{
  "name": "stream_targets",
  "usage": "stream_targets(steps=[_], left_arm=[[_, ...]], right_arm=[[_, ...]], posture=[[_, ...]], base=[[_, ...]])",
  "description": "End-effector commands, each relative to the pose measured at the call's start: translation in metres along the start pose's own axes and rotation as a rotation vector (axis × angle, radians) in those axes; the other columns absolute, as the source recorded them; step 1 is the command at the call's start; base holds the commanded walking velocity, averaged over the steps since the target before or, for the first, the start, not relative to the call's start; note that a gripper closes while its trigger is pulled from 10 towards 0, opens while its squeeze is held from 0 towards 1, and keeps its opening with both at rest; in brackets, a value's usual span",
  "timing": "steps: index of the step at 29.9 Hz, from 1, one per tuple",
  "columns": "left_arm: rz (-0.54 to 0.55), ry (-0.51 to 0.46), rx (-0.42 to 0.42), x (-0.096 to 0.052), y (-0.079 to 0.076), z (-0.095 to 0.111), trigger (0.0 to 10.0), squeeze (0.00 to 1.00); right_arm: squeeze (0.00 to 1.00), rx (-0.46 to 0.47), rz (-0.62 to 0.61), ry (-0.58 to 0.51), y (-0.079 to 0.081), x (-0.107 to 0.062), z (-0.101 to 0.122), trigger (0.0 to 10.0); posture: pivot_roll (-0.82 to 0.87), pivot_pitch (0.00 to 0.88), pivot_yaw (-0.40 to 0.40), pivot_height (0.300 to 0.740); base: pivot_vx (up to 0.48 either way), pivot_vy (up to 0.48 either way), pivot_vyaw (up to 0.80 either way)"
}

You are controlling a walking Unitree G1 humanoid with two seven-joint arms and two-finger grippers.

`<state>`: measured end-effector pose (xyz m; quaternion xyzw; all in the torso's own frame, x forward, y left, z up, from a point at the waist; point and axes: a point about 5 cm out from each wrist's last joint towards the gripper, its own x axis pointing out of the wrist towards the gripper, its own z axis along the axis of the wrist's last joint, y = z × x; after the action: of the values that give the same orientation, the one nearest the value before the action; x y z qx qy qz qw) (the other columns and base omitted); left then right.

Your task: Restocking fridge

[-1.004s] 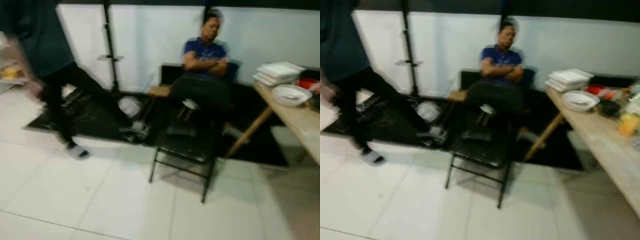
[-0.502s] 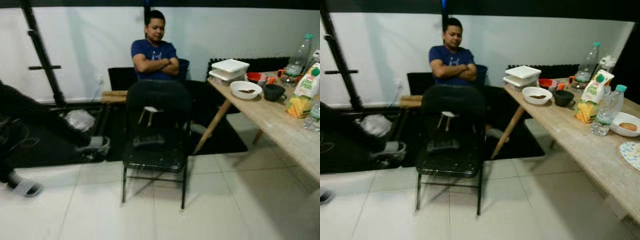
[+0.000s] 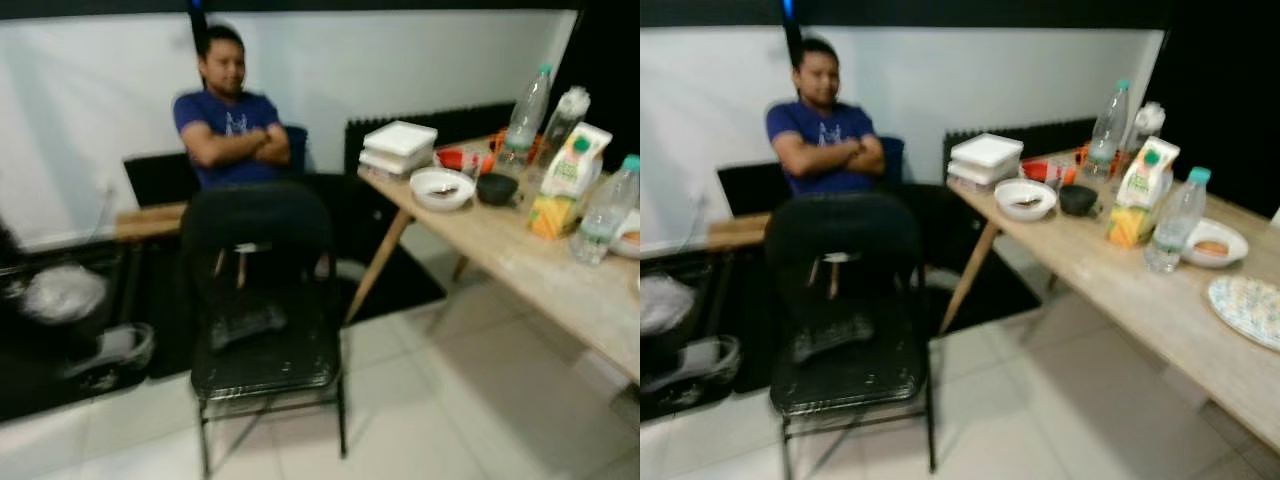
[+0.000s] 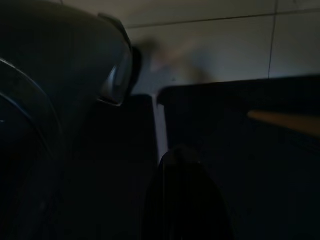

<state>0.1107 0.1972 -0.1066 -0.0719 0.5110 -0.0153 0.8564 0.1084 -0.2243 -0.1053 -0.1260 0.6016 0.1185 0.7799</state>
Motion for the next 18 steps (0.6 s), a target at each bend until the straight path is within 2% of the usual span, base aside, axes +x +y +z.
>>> stream_targets(steps=[1,18], left_arm=[[-0.009,0.02,-0.001,0.0002,-0.0042,-0.0051,10.0,0.0],[0.008,0.026,-0.013,-0.0005,-0.0025,-0.0074,10.0,0.0]], right_arm=[[0.0,0.005,0.022,0.014,0.0065,0.0011,-0.0044,10.0],[0.0,0.006,0.017,0.011,0.0063,0.001,-0.0048,10.0]], posture=[[-0.07,0.0,0.03,0.74],[-0.07,0.0,0.037,0.74]], base=[[0.27,0.0,-0.75],[0.015,0.0,-0.75]])
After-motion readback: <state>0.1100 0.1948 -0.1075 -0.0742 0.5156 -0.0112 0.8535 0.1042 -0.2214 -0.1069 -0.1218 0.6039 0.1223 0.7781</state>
